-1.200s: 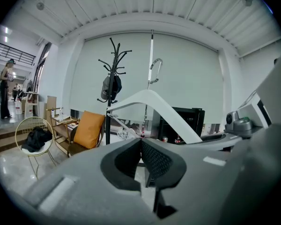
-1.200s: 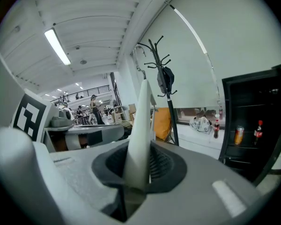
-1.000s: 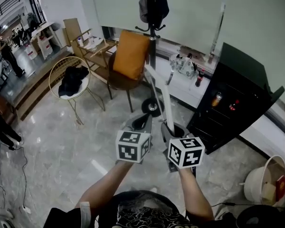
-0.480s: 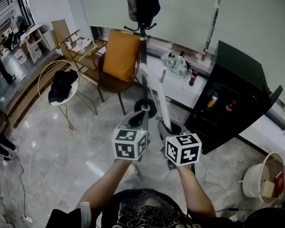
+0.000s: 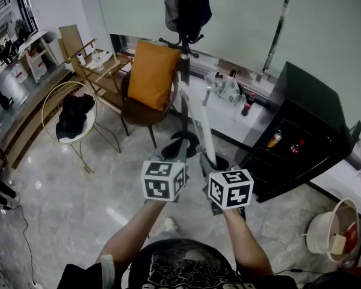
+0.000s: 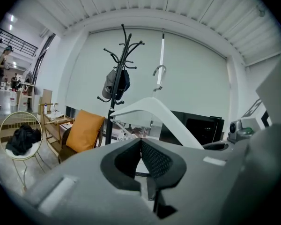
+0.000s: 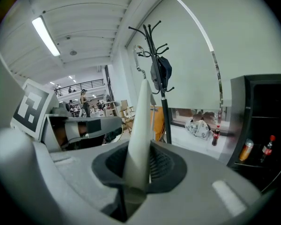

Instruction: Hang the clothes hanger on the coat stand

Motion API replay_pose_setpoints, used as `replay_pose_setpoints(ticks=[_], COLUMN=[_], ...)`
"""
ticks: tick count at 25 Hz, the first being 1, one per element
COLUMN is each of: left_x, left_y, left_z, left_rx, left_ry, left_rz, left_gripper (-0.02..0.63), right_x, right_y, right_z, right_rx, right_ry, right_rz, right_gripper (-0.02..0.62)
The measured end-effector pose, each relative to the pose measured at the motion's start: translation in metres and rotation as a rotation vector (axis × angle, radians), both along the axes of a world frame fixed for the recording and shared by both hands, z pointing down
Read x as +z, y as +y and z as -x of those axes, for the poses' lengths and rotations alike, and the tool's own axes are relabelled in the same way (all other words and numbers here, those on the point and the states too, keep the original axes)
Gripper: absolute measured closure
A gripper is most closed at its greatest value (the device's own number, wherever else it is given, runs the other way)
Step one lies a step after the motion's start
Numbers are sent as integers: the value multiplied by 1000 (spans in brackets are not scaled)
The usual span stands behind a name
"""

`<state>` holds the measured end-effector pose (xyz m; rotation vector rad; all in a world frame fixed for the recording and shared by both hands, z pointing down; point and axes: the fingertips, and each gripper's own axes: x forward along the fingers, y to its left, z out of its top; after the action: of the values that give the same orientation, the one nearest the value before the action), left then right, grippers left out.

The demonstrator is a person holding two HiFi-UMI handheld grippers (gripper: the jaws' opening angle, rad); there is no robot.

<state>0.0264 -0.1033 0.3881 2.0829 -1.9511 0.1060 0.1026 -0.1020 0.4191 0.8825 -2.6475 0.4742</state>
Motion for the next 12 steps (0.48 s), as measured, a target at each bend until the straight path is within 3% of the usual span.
replay_pose_setpoints(ticks=[12], left_x=[4], left_y=[-47], left_z=[62], left_rx=[61], left_ry=[26], left_rz=[8], left_gripper=[600], right_x=[8], right_y=[-47], right_z=[55], right_rx=[86], right_ry=[42], right_rz=[13], right_gripper=[526])
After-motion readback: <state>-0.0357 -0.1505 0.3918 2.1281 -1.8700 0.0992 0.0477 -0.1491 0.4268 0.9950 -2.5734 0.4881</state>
